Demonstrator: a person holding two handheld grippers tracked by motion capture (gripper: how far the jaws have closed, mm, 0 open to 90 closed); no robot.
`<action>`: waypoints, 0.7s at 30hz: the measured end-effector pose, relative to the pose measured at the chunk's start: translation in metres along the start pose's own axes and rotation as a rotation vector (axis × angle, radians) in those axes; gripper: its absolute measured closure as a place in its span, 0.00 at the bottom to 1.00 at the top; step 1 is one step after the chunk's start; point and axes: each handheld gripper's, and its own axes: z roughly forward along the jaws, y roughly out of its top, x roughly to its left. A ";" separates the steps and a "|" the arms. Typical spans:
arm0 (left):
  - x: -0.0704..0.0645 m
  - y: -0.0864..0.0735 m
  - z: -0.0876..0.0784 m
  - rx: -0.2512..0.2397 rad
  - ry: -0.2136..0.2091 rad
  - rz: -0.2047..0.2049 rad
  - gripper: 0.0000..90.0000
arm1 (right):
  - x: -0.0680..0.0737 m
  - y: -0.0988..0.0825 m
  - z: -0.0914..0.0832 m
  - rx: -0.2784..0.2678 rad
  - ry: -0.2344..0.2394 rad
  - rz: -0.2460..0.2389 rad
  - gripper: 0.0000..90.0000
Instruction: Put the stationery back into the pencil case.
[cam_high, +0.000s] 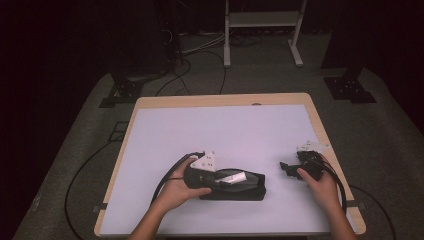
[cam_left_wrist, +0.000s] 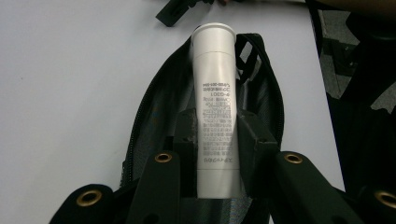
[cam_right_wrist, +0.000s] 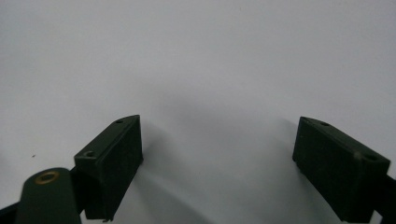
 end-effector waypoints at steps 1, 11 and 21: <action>0.000 0.000 0.001 0.004 -0.001 0.004 0.79 | 0.000 0.000 0.000 0.000 0.000 0.000 0.16; 0.002 -0.002 0.006 0.016 -0.004 -0.008 0.79 | 0.000 0.000 0.000 0.000 0.000 0.000 0.16; 0.004 -0.002 0.003 -0.013 0.007 -0.020 0.74 | 0.000 0.000 0.000 0.000 0.000 -0.001 0.16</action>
